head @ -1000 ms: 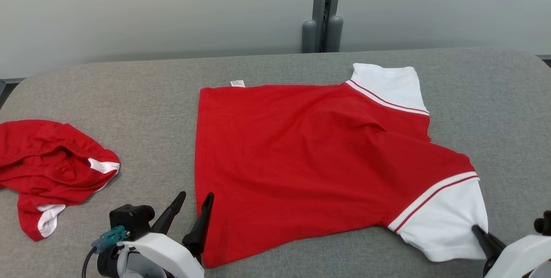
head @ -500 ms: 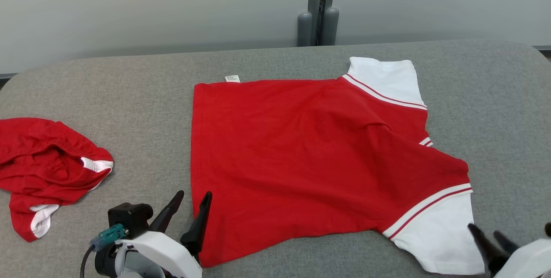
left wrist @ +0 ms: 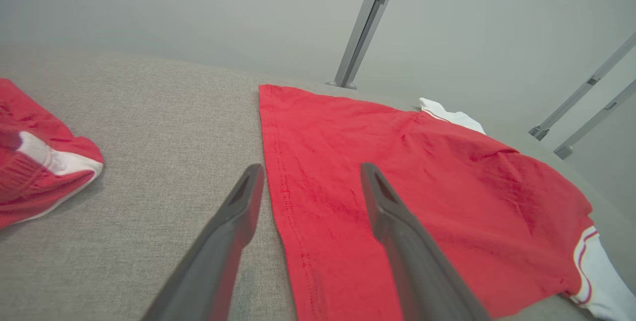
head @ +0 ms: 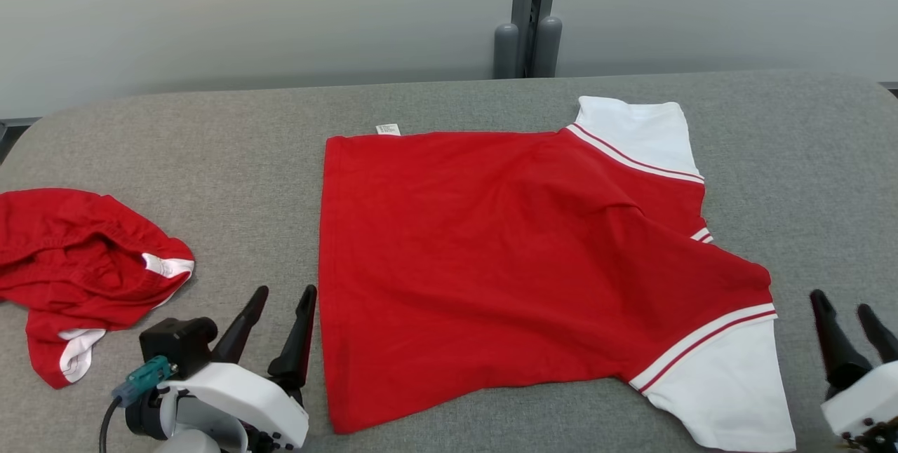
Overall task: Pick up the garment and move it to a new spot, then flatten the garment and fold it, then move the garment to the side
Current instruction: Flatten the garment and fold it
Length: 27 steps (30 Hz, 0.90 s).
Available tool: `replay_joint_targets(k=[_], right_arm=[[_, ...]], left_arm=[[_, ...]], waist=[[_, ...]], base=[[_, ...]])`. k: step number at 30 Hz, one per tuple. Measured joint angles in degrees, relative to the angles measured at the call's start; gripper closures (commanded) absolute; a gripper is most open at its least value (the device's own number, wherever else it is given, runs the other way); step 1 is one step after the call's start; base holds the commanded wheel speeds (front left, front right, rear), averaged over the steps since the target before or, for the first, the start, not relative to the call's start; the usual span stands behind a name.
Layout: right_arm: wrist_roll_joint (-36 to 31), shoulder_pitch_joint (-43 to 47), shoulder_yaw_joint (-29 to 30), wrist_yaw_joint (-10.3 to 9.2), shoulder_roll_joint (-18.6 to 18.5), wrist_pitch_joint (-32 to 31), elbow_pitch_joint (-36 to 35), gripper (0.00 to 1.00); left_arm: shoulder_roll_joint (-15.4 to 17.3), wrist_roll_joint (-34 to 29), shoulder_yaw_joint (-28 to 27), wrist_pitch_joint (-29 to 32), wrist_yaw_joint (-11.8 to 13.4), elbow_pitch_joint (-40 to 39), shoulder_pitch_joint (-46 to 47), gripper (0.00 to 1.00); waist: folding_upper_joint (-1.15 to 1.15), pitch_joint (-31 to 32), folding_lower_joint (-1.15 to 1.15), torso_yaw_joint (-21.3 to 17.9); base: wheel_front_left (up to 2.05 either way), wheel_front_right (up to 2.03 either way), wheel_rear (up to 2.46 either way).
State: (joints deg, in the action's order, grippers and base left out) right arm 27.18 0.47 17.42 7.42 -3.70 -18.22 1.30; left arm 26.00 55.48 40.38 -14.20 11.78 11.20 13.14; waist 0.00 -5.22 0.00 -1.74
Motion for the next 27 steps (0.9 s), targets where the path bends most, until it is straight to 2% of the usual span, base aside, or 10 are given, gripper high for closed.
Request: replay_joint_targets(k=[7,12,20,27], right_arm=[[-1.49,-0.59,-3.63,0.01,0.55,3.88,1.66,0.0],[-2.16,-2.54,-11.68,0.01,-1.85,13.03,-0.18,0.0],[-1.43,-5.64,-17.5,0.0,-4.6,26.44,1.18,0.0],[-3.79,-6.11,-18.24,0.01,-6.95,31.4,4.56,0.0]], left_arm=[[-0.25,-3.71,-2.3,-0.7,2.46,-2.64,-1.47,0.0],[-2.38,-11.48,-10.23,-0.97,4.17,-7.81,-2.18,0.0],[-6.67,-20.46,-18.61,-0.97,2.85,-9.92,-6.12,0.0],[-10.23,-24.23,-21.4,-0.97,-0.03,-7.48,-8.18,0.0]], waist=[[0.0,-0.06,0.0,0.81],[0.0,-0.13,0.0,1.43],[0.0,-0.06,0.0,2.23],[0.0,-0.03,0.0,2.81]], base=[[0.0,0.0,0.0],[0.0,0.0,0.0],[0.0,0.0,0.0],[0.0,0.0,0.0]])
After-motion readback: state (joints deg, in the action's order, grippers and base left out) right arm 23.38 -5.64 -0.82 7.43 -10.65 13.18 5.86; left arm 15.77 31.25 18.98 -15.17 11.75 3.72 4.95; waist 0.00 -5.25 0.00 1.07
